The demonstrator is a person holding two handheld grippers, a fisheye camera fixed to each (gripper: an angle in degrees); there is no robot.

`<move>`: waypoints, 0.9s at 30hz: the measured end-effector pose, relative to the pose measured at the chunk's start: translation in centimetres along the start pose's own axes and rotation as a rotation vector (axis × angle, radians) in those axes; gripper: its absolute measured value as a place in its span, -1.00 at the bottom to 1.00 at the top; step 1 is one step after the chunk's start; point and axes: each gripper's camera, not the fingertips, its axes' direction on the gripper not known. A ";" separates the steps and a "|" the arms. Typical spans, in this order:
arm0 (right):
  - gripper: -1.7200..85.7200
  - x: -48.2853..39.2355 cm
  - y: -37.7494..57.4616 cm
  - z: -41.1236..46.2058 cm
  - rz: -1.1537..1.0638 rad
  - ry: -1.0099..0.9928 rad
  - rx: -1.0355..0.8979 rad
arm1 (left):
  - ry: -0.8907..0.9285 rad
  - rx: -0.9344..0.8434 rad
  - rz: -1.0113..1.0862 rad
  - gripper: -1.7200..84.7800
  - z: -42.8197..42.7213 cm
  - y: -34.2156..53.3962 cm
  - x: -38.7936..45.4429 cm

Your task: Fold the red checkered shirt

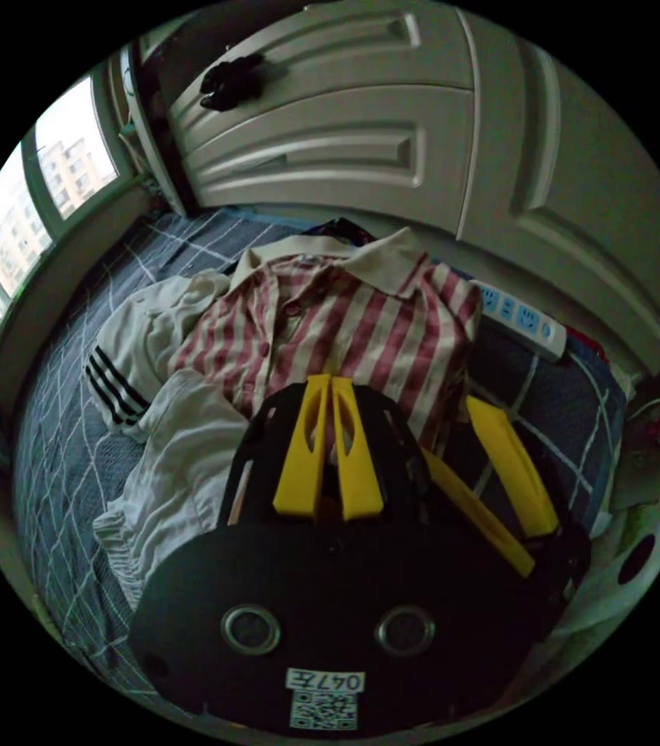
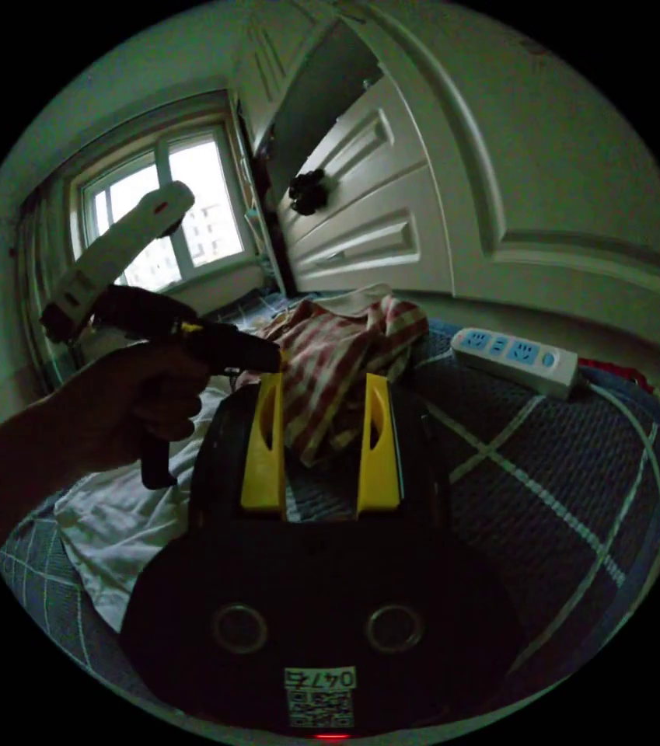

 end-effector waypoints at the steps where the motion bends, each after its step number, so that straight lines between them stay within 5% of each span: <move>1: -0.81 0.0 -0.2 0.2 -0.009 0.007 -0.011 | 0.000 0.020 0.006 -0.98 0.0 -0.5 0.0; 8: -0.97 0.9 -2.0 1.3 -0.061 -0.077 -0.046 | 0.154 0.092 0.100 -0.98 -0.6 -1.5 -1.3; 14: -0.97 2.9 -2.6 1.2 0.042 -0.164 0.013 | 0.092 0.144 0.181 -0.95 -2.5 -1.6 -2.4; 21: -0.97 1.6 -3.2 1.4 0.042 -0.147 0.018 | 0.362 0.030 0.170 -0.55 -3.5 -1.4 -5.3; 27: -0.81 -0.2 -3.1 1.4 0.091 -0.093 0.020 | 0.316 0.001 0.173 -0.55 -5.2 0.8 -6.3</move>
